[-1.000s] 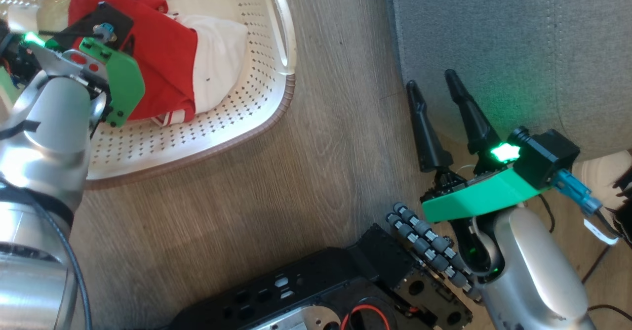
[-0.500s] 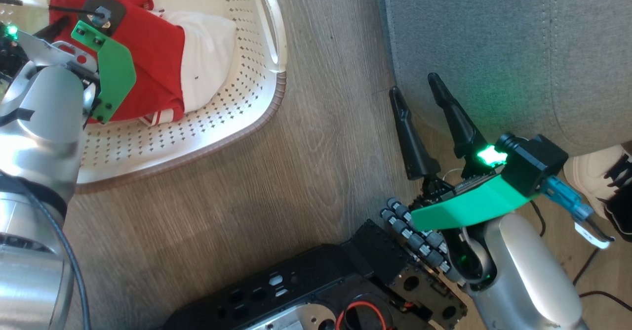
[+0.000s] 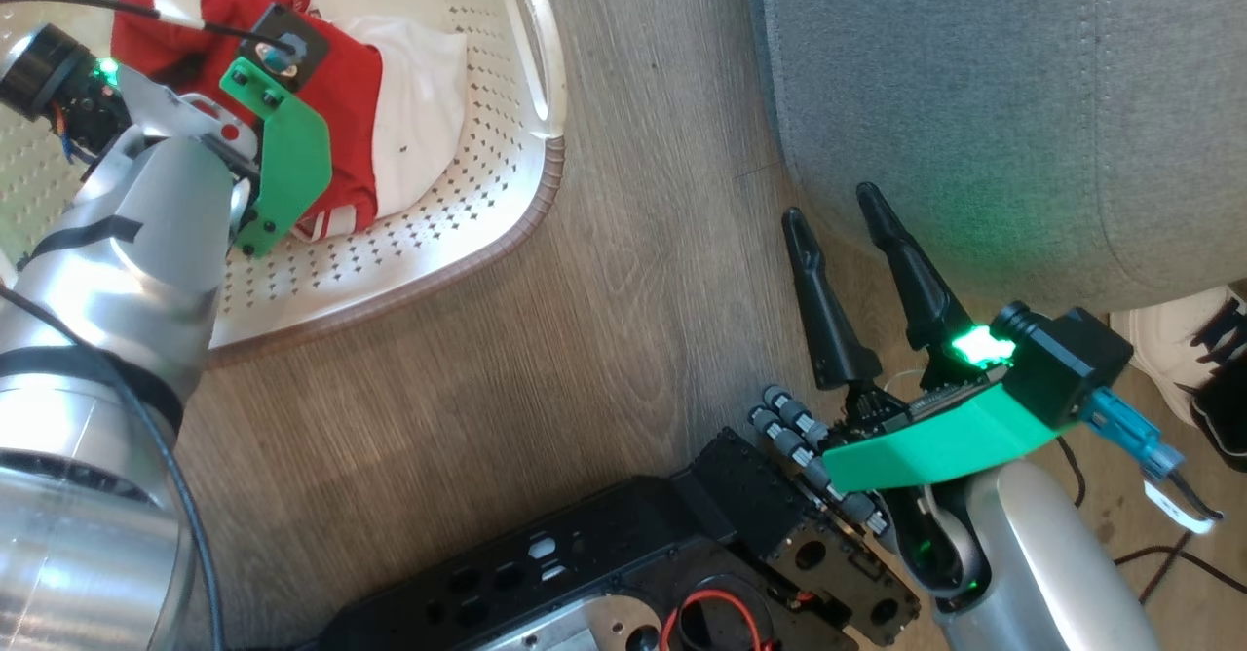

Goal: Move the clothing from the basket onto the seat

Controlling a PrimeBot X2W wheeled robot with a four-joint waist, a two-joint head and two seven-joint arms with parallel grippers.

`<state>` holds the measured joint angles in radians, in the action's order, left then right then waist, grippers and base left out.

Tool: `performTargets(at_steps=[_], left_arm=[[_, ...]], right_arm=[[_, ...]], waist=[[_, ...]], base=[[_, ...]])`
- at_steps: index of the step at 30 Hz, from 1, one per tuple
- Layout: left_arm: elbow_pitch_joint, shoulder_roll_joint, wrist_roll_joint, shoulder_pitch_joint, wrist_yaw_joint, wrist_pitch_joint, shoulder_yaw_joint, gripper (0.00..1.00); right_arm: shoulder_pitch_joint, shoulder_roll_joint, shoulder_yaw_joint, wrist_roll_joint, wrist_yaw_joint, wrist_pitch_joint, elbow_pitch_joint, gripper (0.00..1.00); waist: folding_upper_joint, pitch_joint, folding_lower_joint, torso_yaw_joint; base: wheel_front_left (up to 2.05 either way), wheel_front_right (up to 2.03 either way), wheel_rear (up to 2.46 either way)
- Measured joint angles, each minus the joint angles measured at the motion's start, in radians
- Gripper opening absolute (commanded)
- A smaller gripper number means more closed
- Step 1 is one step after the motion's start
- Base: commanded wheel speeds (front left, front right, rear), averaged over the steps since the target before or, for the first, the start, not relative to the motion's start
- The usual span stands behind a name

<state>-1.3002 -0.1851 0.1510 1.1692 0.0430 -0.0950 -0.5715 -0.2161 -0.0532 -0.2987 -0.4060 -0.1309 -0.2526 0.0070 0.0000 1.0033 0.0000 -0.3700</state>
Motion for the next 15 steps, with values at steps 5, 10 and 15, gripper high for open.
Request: performTargets(at_steps=[5, 10, 15], left_arm=[[0.0, 0.008, 0.0, -0.003, 0.017, 0.0, -0.014, 1.0], [0.0, 0.009, -0.002, -0.005, 0.026, -0.002, -0.018, 1.0], [0.001, 0.006, -0.038, -0.005, 0.037, -0.008, -0.011, 1.0]], right_arm=[[0.022, 0.0, 0.012, 0.002, 0.0, 0.0, -0.014, 1.0], [0.025, 0.001, 0.019, 0.011, 0.0, 0.0, -0.02, 1.0], [0.023, 0.001, 0.017, 0.007, 0.0, 0.0, -0.048, 1.0]], waist=[[0.0, 0.008, 0.0, 0.008], [0.0, 0.017, 0.0, 0.018], [0.0, 0.022, 0.0, 0.026]], base=[[0.0, 0.0, 0.0], [0.0, 0.0, 0.0], [0.0, 0.0, 0.0]])
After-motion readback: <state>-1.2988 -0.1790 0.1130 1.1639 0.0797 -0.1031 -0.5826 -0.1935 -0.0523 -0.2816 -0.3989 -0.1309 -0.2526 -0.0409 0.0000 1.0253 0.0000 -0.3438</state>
